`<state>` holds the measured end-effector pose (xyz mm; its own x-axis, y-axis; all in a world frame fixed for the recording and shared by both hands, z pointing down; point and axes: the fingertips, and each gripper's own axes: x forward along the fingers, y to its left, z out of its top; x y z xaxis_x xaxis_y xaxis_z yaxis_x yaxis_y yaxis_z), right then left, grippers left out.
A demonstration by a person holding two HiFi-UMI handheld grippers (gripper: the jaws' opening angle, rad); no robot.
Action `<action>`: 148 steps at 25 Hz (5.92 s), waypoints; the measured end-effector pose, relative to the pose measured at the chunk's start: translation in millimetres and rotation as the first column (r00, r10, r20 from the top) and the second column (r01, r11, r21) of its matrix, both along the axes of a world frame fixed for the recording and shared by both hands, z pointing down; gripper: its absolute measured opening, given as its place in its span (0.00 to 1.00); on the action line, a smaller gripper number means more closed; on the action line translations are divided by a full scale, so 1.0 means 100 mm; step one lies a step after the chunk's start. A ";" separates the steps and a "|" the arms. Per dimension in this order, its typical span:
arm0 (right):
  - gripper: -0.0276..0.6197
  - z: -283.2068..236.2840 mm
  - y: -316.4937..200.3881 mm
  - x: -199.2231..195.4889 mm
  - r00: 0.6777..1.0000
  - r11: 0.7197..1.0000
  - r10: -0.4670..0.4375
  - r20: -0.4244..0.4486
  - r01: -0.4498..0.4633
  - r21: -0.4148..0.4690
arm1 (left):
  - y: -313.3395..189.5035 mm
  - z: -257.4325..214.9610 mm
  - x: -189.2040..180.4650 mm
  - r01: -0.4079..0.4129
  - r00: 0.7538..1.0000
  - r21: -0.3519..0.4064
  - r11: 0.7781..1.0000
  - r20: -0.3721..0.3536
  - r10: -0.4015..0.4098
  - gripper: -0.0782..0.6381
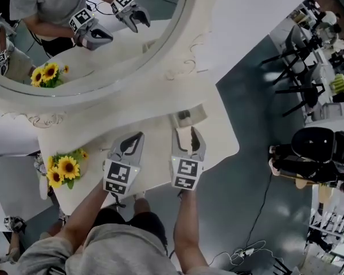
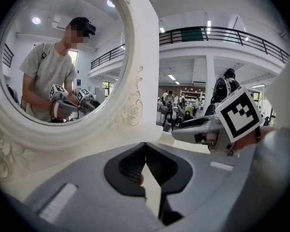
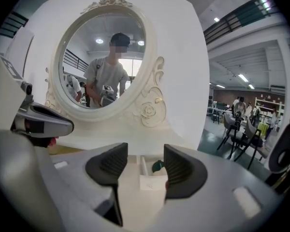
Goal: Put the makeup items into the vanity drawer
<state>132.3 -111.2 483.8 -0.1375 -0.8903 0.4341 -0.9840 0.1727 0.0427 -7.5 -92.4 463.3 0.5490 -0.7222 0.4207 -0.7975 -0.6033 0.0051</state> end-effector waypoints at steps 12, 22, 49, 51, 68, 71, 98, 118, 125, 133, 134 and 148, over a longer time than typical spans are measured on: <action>0.37 -0.63 0.68 -0.40 0.999 0.994 0.038 0.021 -0.040 0.106 | 0.45 -0.48 -0.37 -0.028 0.999 0.081 0.996 -0.022 0.030 0.12; 0.17 -0.87 1.18 -0.84 0.997 0.983 0.075 0.020 -0.078 0.167 | 0.79 -0.65 -0.70 -0.049 0.998 0.104 0.993 -0.034 0.053 0.12; 0.05 -0.81 1.19 -1.55 0.993 0.982 -0.113 0.015 0.110 0.153 | 0.94 -0.58 -1.32 0.093 0.996 0.083 0.992 -0.022 -0.092 0.12; 0.05 -0.76 1.14 -1.72 0.987 0.977 -0.163 0.018 0.159 0.143 | 0.93 -0.52 -1.46 0.135 0.991 0.071 0.988 -0.017 -0.134 0.12; 0.05 0.09 0.93 -2.53 0.886 0.887 -0.462 0.039 0.463 -0.007 | 1.05 0.17 -2.07 0.394 0.919 -0.067 0.917 0.023 -0.393 0.12; 0.05 0.26 0.90 -2.58 0.870 0.870 -0.492 0.034 0.492 -0.029 | 1.06 0.28 -2.11 0.413 0.911 -0.079 0.907 0.025 -0.412 0.12; 0.33 1.47 0.81 -2.88 0.705 0.664 -0.709 -0.027 0.654 -0.362 | 1.08 0.46 -2.17 0.449 0.893 -0.111 0.887 0.040 -0.447 0.12; 0.06 1.55 0.87 -2.92 0.680 0.641 -0.730 -0.068 0.647 -0.412 | 1.05 0.48 -2.19 0.425 0.905 -0.129 0.896 0.035 -0.424 0.12; 0.06 1.55 0.87 -2.91 0.696 0.659 -0.714 -0.074 0.634 -0.405 | 1.04 0.49 -2.19 0.413 0.910 -0.135 0.900 0.028 -0.413 0.12; 0.06 1.35 0.85 -2.81 0.743 0.706 -0.667 -0.060 0.605 -0.368 | 1.00 0.40 -2.17 0.385 0.922 -0.124 0.914 0.021 -0.386 0.12; 0.06 1.30 0.86 -2.78 0.752 0.716 -0.657 -0.060 0.597 -0.361 | 0.99 0.38 -2.16 0.379 0.925 -0.120 0.917 0.019 -0.380 0.12; 0.06 0.53 0.99 -2.00 0.916 0.897 -0.399 -0.035 0.383 -0.220 | 0.88 -0.11 -1.57 0.183 0.983 -0.021 0.983 -0.018 -0.183 0.12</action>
